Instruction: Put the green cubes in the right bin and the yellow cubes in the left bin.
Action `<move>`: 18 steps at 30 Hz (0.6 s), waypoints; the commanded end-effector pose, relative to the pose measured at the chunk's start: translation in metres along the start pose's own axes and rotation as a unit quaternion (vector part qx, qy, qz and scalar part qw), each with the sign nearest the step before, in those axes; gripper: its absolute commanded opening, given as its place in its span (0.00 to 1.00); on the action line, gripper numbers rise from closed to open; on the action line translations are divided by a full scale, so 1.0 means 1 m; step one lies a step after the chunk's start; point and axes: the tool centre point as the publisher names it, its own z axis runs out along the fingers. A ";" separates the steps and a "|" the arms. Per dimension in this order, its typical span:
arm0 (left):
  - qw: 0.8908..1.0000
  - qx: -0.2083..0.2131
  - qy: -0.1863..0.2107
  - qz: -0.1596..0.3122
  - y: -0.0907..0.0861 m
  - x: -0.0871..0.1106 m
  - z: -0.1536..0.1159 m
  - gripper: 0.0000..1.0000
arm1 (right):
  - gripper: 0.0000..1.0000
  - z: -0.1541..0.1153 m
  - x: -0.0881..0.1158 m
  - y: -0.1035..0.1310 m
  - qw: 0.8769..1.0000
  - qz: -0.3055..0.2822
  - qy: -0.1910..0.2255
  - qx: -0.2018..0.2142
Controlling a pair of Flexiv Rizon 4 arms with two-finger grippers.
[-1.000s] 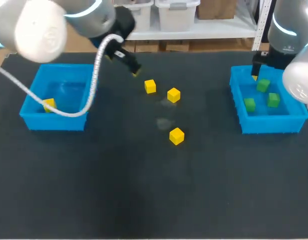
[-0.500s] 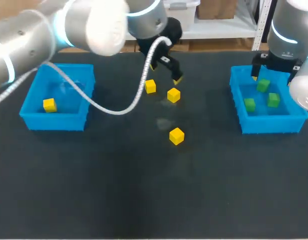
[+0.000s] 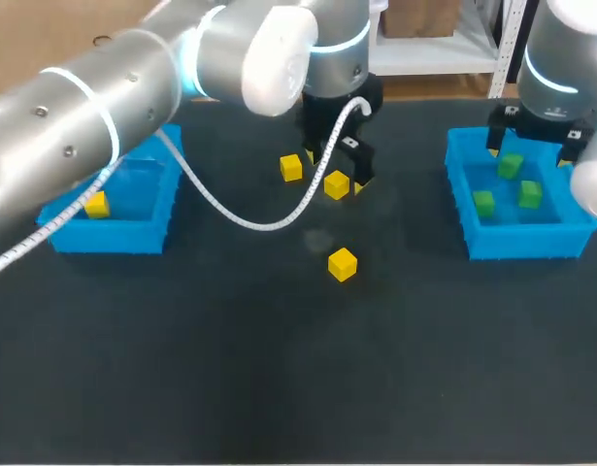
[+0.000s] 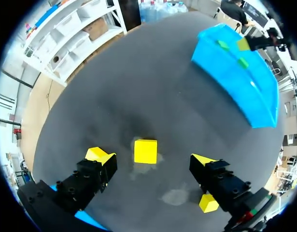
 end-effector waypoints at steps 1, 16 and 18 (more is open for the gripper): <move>1.000 0.000 0.030 -0.002 0.004 -0.003 0.010 1.00 | 1.00 -0.001 0.004 -0.002 1.000 0.001 -0.017 -0.001; 0.999 -0.016 0.039 -0.021 0.011 -0.010 0.039 0.42 | 1.00 -0.001 0.004 -0.002 1.000 0.001 -0.017 -0.001; 0.999 -0.015 0.048 -0.009 0.008 -0.008 0.042 0.00 | 1.00 -0.001 0.004 -0.002 1.000 0.001 -0.017 -0.001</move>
